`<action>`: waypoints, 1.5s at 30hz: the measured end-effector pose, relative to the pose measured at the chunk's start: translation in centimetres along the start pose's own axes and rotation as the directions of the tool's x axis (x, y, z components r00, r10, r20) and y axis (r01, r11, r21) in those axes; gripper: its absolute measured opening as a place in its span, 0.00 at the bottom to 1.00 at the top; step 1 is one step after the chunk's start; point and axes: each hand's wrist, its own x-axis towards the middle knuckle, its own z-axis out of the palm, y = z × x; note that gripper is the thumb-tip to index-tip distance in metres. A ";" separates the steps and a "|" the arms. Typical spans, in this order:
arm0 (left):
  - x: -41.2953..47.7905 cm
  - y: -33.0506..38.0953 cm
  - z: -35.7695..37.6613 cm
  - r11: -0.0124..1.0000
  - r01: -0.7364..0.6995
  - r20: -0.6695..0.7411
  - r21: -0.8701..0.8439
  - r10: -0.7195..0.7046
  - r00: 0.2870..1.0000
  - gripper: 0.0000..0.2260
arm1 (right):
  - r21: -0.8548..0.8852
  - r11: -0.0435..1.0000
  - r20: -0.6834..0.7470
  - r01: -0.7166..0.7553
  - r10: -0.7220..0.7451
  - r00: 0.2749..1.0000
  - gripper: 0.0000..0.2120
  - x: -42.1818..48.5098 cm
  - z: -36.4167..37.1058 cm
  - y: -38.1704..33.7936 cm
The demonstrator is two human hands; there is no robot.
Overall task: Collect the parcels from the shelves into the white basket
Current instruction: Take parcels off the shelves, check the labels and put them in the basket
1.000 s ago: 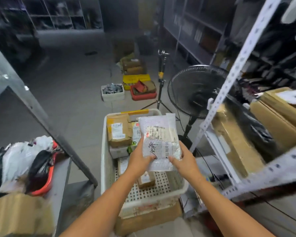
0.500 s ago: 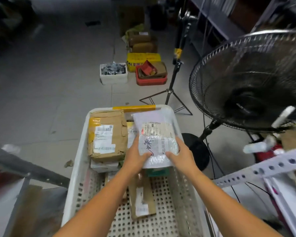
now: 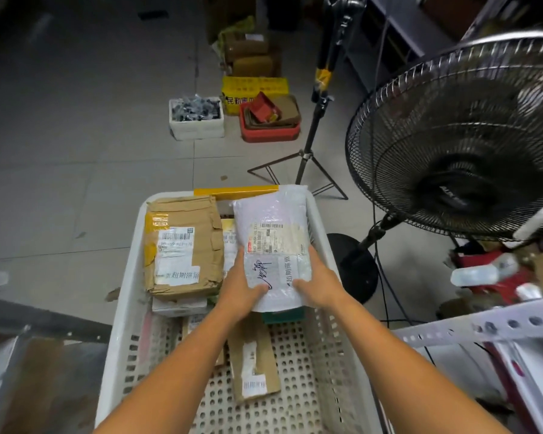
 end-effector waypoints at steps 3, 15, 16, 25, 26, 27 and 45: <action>-0.7 0.7 -1.7 0.994 0.016 0.108 0.109 -0.028 0.994 0.33 | -0.072 0.995 -0.007 -0.073 0.073 0.997 0.25 -1.6 -0.7 -1.1; -11.7 11.4 -12.0 0.828 -0.164 0.266 0.536 0.019 0.964 0.26 | -0.233 0.950 -0.196 -0.206 0.162 0.967 0.28 -20.2 -8.9 -7.5; -13.0 12.4 -12.7 0.814 -0.183 0.263 0.551 0.038 0.964 0.25 | -0.226 0.953 -0.209 -0.203 0.156 0.965 0.28 -22.0 -9.4 -8.0; -29.7 19.0 -14.8 0.699 -0.348 0.305 0.625 0.192 0.933 0.25 | -0.164 0.976 -0.354 -0.146 0.080 0.932 0.25 -41.8 -10.6 -9.3; -31.3 19.6 -14.6 0.675 -0.372 0.322 0.637 0.205 0.924 0.25 | -0.168 0.975 -0.364 -0.142 0.073 0.929 0.25 -43.8 -10.6 -8.8; -33.4 20.4 -14.0 0.649 -0.398 0.342 0.648 0.220 0.914 0.25 | -0.167 0.975 -0.382 -0.145 0.071 0.921 0.25 -46.5 -10.7 -8.0; -66.3 38.8 25.3 0.128 -0.971 0.884 0.204 0.402 0.239 0.21 | 0.412 0.705 -0.668 -0.578 0.665 0.335 0.25 -94.9 -15.4 21.5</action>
